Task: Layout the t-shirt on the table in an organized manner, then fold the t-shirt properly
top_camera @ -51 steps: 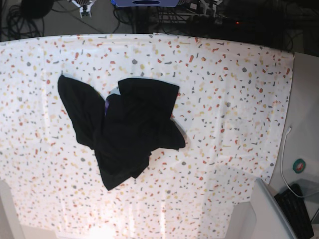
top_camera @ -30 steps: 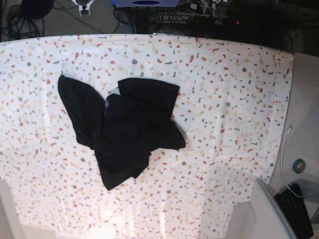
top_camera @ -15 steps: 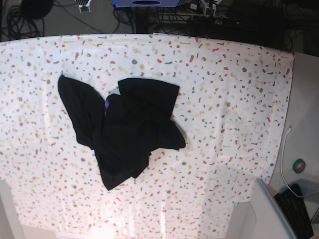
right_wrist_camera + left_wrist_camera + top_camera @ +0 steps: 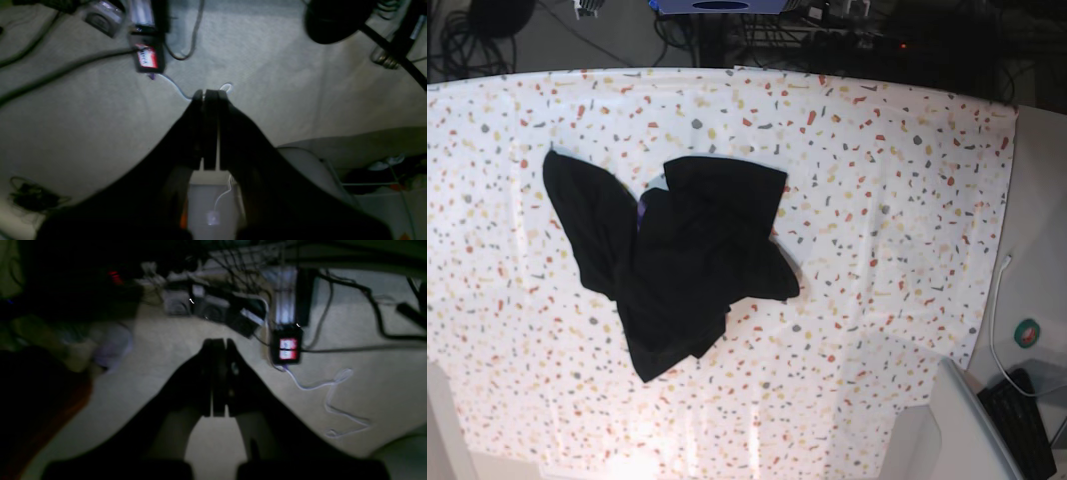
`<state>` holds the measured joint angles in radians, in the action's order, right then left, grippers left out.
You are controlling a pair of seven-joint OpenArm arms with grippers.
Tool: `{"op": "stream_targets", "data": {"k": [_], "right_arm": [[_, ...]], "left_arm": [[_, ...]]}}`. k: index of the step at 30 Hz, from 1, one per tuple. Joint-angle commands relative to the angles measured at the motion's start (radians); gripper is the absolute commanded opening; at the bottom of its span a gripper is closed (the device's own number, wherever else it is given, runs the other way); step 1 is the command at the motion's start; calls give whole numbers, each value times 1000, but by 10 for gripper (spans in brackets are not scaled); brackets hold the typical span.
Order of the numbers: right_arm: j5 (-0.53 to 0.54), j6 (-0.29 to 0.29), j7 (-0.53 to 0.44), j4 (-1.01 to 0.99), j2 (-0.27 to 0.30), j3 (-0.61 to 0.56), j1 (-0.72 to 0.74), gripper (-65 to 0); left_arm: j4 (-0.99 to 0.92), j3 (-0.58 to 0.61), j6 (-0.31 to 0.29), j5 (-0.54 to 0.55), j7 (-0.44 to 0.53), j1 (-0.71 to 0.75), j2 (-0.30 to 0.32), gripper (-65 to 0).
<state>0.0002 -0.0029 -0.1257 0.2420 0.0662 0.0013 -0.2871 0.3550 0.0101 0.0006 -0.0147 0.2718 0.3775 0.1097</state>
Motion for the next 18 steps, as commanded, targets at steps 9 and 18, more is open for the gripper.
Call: {"op": "stream_targets", "data": {"k": [9, 18], "right_arm": [[1, 2, 225, 797, -13, 200, -459, -650], [2, 2, 377, 1353, -38, 303, -659, -650]], "left_arm": [[493, -11, 5, 14, 1, 364, 72, -650], [981, -29, 5, 15, 4, 650, 150, -650]]}}
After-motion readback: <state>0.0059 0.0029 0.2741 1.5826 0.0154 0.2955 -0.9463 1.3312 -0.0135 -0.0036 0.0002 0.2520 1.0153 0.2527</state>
